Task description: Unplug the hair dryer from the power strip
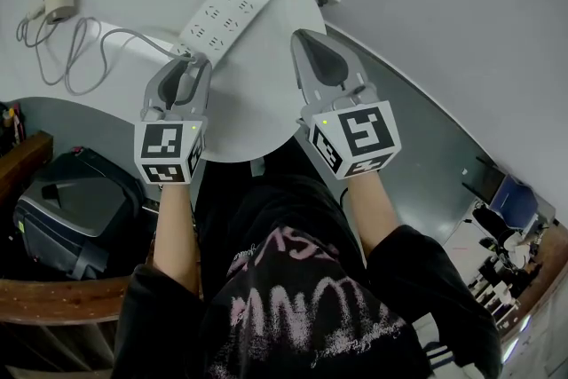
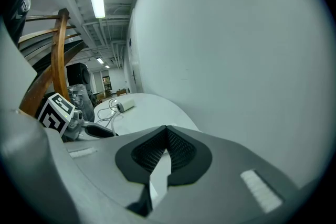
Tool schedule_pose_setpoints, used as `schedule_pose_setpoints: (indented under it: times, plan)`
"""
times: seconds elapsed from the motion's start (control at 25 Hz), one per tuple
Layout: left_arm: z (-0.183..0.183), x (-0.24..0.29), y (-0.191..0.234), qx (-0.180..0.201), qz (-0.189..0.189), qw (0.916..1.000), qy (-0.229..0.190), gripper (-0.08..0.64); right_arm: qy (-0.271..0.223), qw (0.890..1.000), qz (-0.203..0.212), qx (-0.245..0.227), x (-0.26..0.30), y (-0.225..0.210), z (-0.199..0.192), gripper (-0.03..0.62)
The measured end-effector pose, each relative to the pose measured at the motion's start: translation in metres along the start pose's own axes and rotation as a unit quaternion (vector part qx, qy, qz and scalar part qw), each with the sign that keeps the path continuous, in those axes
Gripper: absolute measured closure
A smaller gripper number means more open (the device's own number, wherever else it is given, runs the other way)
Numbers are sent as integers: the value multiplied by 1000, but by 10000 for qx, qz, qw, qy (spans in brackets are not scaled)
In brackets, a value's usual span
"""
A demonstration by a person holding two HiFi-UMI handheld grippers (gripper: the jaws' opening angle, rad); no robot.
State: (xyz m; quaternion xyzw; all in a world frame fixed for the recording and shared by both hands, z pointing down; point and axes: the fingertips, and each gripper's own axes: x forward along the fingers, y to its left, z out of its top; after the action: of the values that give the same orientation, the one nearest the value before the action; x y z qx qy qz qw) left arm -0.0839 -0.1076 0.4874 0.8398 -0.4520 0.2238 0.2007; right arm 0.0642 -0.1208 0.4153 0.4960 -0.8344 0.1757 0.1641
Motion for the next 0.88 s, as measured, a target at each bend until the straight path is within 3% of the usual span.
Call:
schedule_pose_setpoints:
  times: [0.44,0.88]
  plan:
    - [-4,4,5,14,97,9999,70,483,28,10000,-5,0,3,-2,-2,581]
    - [-3,4,6,21,81,9999,67,489,68,9999,121,-64,10,6,-1,581]
